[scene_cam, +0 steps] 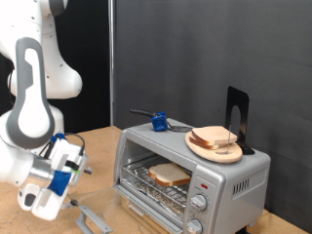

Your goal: Make a piece of toast with the oven

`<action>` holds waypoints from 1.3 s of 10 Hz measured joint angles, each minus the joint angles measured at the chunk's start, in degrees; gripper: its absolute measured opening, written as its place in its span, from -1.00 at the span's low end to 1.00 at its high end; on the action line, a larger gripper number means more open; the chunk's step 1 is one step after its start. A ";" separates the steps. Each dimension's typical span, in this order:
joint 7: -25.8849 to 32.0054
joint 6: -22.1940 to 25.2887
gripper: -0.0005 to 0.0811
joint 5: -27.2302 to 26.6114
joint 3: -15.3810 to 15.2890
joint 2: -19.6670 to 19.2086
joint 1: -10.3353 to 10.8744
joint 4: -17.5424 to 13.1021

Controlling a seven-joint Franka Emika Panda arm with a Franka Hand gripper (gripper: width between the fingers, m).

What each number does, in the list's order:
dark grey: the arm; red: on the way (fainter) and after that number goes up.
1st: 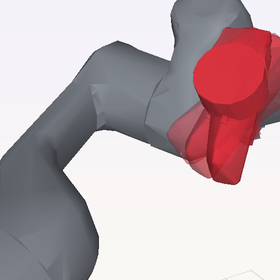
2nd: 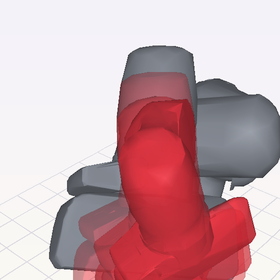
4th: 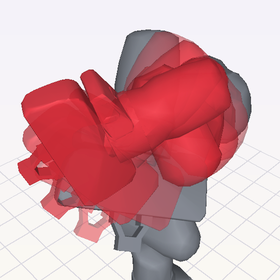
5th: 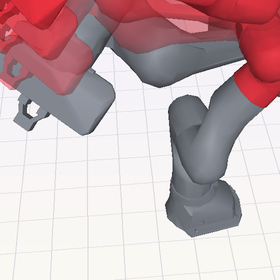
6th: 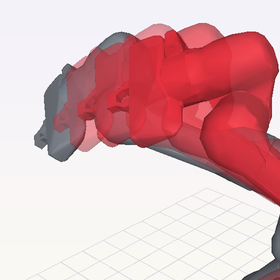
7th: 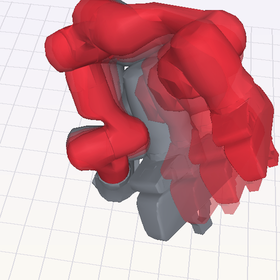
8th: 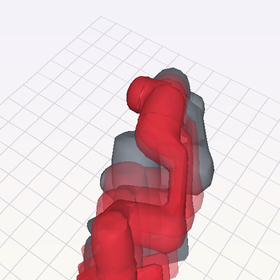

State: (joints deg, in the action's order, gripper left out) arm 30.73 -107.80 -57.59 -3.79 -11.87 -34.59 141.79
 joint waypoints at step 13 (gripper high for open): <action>-5.00 5.63 0.99 -9.26 -8.05 20.40 5.01 9.39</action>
State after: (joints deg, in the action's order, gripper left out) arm 25.72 -102.17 -66.84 -11.84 8.53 -29.58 151.17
